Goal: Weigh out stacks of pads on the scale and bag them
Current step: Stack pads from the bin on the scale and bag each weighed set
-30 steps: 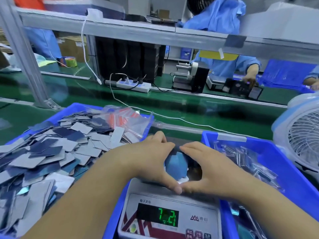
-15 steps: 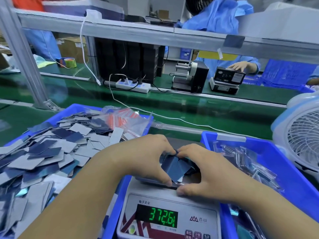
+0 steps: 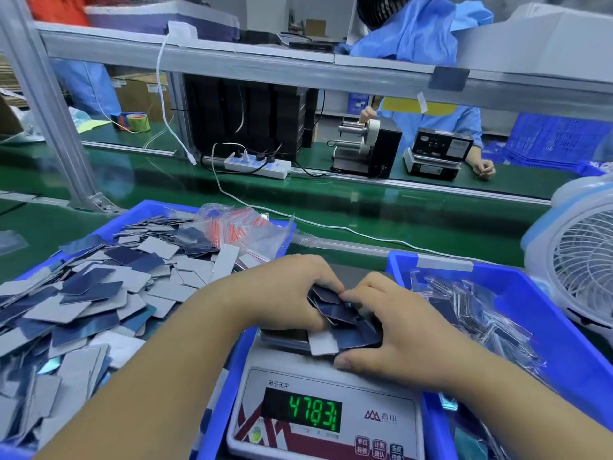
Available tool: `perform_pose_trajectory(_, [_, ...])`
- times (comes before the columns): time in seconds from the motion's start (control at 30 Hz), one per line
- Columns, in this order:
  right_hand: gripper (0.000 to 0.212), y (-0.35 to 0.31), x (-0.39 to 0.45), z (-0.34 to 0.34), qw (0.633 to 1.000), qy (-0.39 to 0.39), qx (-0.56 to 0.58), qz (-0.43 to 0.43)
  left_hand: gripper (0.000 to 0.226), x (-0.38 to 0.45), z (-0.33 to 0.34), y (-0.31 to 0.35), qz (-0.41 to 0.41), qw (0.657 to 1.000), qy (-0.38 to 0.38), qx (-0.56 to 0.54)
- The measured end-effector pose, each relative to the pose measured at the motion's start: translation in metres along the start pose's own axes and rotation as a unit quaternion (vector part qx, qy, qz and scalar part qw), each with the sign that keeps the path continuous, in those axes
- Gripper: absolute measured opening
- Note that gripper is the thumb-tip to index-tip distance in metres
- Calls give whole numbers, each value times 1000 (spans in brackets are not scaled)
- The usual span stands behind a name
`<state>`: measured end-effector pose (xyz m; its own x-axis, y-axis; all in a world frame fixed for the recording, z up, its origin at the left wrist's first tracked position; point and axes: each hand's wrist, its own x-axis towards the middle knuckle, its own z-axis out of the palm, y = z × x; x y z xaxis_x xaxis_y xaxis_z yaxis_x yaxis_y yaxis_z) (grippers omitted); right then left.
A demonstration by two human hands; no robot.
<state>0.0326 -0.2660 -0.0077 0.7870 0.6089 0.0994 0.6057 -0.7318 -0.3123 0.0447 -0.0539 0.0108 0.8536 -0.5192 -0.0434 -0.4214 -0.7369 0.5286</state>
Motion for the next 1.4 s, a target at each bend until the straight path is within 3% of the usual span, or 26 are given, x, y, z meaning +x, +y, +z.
perform_pose_trajectory(0.27, [87, -2, 0, 5, 999, 27, -5, 31, 53, 0, -1, -2, -29, 998, -52, -13])
perform_pose_trajectory(0.47, [75, -3, 2, 7, 999, 33, 3, 26, 97, -7, -7, 2, -55, 994, -98, 6])
perform_pose_trajectory(0.7, [75, -3, 0, 6, 999, 38, 12, -4, 88, -14, -14, -1, -2, 991, -130, -17])
perform_pose_trajectory(0.83, [73, -1, 2, 5, 1000, 29, 4, -4, 99, -11, -3, 0, -1, 992, -101, 80])
perform_pose_trajectory(0.93, [72, -1, 2, 4, 1000, 28, 2, -6, 80, -7, 3, 1, 22, 994, -45, 100])
perform_pose_trajectory(1.03, [69, 1, 3, 4, 999, 38, 8, -4, 62, -8, -6, -4, 28, 997, -42, 55])
perform_pose_trajectory(1.4, [33, 2, 4, 0, 996, 85, 33, 0, 46, -9, -8, -1, -2, 1000, 10, -14])
